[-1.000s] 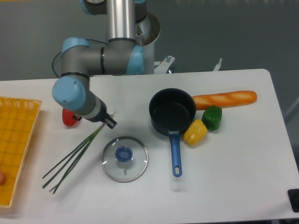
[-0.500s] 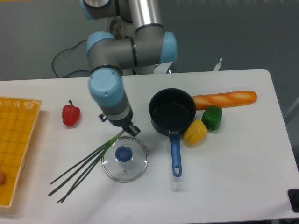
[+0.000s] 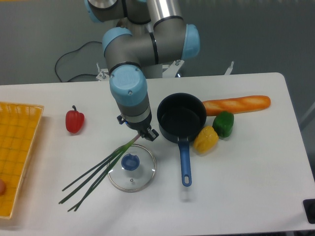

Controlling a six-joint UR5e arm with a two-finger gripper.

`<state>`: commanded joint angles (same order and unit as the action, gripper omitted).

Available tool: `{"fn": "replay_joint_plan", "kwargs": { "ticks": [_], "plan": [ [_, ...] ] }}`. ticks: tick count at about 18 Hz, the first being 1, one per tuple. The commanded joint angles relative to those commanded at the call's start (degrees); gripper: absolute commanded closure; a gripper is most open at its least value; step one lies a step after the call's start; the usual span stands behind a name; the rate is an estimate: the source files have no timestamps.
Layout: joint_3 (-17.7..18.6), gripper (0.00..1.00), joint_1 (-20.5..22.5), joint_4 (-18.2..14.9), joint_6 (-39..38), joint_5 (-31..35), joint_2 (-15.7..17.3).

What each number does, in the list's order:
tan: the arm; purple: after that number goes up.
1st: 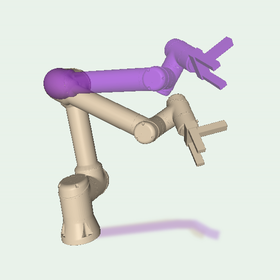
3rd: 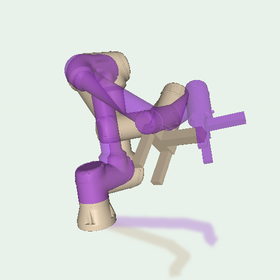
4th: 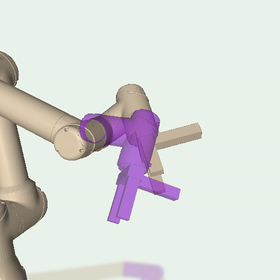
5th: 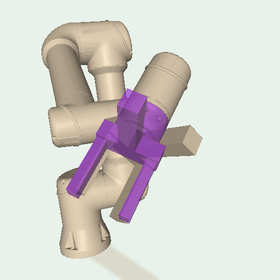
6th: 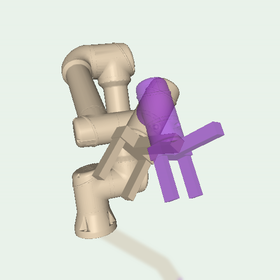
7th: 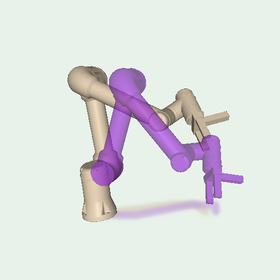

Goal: Pick up the green onion
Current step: 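Lift the green onions and carry them over the glass lid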

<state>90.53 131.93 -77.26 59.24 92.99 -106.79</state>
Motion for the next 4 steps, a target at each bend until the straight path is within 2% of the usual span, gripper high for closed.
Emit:
{"fn": "replay_joint_plan", "kwargs": {
  "ticks": [4],
  "plan": [
    [0.35, 0.81, -0.18, 0.0, -0.09, -0.17, 0.09]
  ]
}}
